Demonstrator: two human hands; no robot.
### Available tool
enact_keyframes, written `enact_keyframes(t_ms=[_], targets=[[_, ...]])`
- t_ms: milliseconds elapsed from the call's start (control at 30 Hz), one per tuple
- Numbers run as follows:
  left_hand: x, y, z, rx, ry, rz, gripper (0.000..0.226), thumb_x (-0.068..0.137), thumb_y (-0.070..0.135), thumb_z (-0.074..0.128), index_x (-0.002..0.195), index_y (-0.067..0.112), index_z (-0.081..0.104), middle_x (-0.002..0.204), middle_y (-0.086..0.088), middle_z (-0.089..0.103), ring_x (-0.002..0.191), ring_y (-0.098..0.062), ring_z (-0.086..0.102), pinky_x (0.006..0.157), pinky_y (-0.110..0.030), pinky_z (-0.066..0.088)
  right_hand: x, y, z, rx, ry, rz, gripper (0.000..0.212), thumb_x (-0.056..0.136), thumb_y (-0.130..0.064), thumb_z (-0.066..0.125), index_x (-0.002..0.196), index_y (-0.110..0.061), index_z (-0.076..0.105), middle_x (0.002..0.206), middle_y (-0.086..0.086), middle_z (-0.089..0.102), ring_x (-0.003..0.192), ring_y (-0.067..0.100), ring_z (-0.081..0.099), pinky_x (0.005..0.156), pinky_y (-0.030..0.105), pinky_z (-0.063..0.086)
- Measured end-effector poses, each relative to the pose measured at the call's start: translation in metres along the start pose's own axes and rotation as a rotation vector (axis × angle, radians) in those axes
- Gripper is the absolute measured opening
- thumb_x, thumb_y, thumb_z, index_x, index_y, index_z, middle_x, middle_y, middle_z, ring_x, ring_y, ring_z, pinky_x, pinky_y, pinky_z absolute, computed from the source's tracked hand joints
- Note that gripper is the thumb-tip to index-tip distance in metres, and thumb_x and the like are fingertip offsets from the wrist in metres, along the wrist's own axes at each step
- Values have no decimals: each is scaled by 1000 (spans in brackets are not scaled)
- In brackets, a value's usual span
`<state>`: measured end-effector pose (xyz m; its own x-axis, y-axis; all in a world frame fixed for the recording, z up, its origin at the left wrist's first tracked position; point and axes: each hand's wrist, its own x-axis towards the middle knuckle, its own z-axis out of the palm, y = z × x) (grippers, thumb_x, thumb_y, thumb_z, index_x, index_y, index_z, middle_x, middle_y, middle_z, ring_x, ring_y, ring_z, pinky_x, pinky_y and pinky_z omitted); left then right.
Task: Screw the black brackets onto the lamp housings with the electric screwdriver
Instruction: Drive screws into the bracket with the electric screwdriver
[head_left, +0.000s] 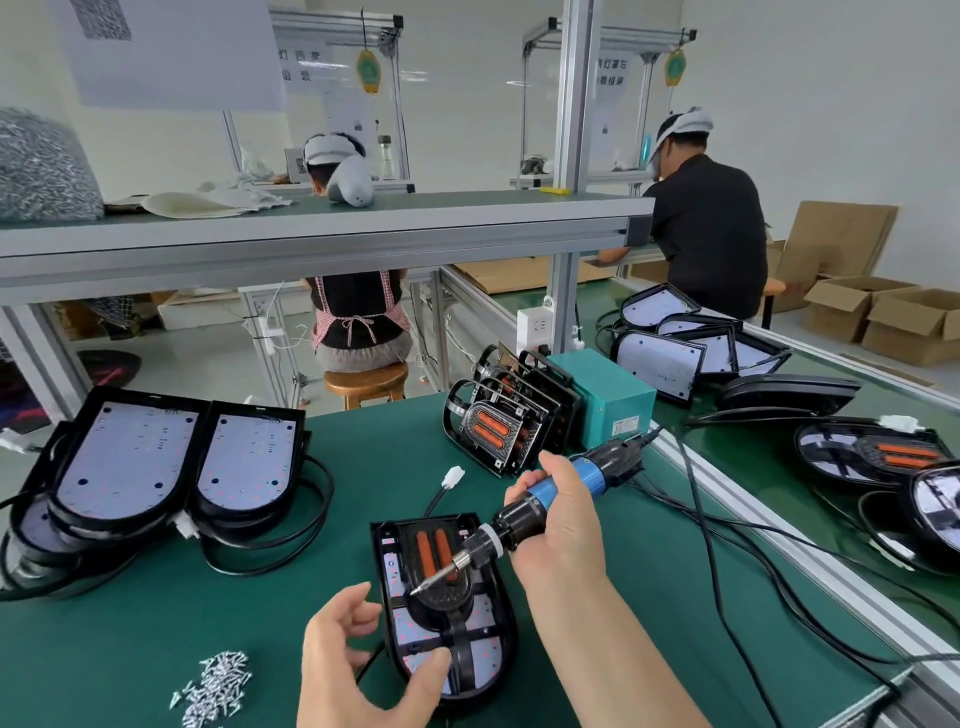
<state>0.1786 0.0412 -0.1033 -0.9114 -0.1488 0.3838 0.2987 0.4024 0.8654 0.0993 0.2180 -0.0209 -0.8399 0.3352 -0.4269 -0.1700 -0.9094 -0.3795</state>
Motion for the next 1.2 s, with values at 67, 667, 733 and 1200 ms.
enact_keyframes(t_ms=[67,667,733,1200], targets=[[-2,2,4,11,-33,-102,91,43,33,89,124,17,49,102,-2,58,95,-13,58,73,-29,44,2,-2,4,-15,-31,-47,25,88,0,70,104,-11,54,67,4,56,49,12,56,50,25,50],[3,19,26,495,-90,-323,136,39,89,44,155,25,14,97,19,36,115,-12,40,109,-32,22,-27,21,26,-464,-440,-447,24,80,-10,73,94,-17,55,76,4,56,50,17,52,55,28,51],[4,15,27,507,-104,-313,135,40,89,42,155,23,18,94,21,37,113,-12,42,109,-31,22,-31,25,24,-502,-479,-436,25,78,-12,73,95,-17,56,73,-2,58,52,16,53,58,32,53],[3,6,31,570,-81,-247,119,45,90,42,146,27,37,97,16,60,110,-5,55,113,-30,23,-40,38,21,-637,-555,-437,28,76,-19,76,97,-17,57,72,0,55,54,17,56,58,23,51]])
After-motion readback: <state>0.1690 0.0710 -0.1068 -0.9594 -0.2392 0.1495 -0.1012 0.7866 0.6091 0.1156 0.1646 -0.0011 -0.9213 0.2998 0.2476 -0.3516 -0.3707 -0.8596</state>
